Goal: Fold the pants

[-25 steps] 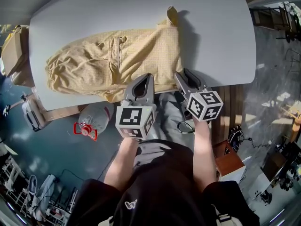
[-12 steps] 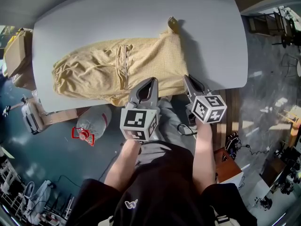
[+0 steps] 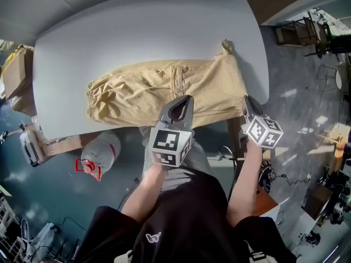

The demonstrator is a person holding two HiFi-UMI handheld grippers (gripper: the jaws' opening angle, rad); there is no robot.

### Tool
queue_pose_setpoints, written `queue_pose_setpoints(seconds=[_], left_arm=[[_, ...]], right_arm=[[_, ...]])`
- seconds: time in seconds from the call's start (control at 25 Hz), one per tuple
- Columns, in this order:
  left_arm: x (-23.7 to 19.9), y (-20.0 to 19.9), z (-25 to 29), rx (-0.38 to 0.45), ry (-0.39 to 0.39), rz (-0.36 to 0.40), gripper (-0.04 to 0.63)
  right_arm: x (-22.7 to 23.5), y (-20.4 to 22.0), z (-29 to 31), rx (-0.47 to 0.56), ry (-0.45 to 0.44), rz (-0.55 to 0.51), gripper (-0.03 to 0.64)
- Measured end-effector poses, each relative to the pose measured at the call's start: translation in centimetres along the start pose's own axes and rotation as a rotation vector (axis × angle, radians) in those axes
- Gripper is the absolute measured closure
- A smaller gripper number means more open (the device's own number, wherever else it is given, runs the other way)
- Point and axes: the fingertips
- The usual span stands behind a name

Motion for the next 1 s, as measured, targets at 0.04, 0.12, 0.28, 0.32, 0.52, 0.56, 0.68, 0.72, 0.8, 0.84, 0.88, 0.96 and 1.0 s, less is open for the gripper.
queue_pose_setpoints(seconds=[0.04,0.12,0.28,0.32,0.52,0.56,0.68,0.72,0.8,0.84,0.88,0.96,1.0], left_arm=[[0.7,-0.1,0.3,0.003,0.008,0.004,0.591],[0.7,-0.2,0.0,0.008,0.013,0.004,0.592],[-0.9,-0.2,-1.1,0.02,-0.001,-0.016,0.591],[-1.0,-0.3,-1.2,0.024,-0.004,-0.02,0.591],[-2.5,-1.1,-2.7,0.055,-0.031,-0.036,0.592],[-3.0,-1.1,-3.2,0.06,-0.035,-0.039,0.592],[-4.6,-1.6,-5.1,0.082,-0.054,-0.053,0.592],[-5.3,-1.8,-5.7,0.094,-0.061,-0.058,0.591],[-6.9,-2.2,-7.1,0.121,-0.078,-0.068,0.592],[-7.8,-2.4,-7.8,0.132,-0.088,-0.073,0.592],[-8.7,-2.5,-8.6,0.141,-0.1,-0.076,0.592],[-10.8,-2.8,-10.2,0.153,-0.126,-0.084,0.592],[-11.9,-2.9,-11.1,0.161,-0.141,-0.09,0.592]], right_arm=[[1.5,-0.3,-0.7,0.005,0.024,0.005,0.577],[2.8,-0.5,-1.7,0.012,0.059,0.012,0.577],[1.6,-0.7,-1.9,0.016,0.072,-0.008,0.578],[1.1,-0.9,-1.9,0.017,0.068,-0.019,0.578],[-2.6,-3.7,-2.2,0.041,0.026,-0.09,0.578],[-3.8,-4.4,-2.2,0.049,0.015,-0.11,0.578],[-8.2,-6.4,-2.4,0.069,-0.021,-0.183,0.578],[-9.8,-6.9,-2.3,0.073,-0.036,-0.208,0.578],[-13.2,-8.0,-1.8,0.076,-0.061,-0.258,0.578],[-14.9,-8.4,-1.5,0.073,-0.06,-0.291,0.578],[-16.7,-8.7,-1.1,0.064,-0.046,-0.336,0.578],[-20.9,-9.5,-0.1,0.045,-0.017,-0.444,0.578],[-23.4,-9.9,0.4,0.043,-0.021,-0.486,0.578]])
Point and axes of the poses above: the fingertips, and each gripper's own axes: z forward along the fingers, x to its right, y out of its underside, and after that the axes turned 9 degrees about -x, right-handed
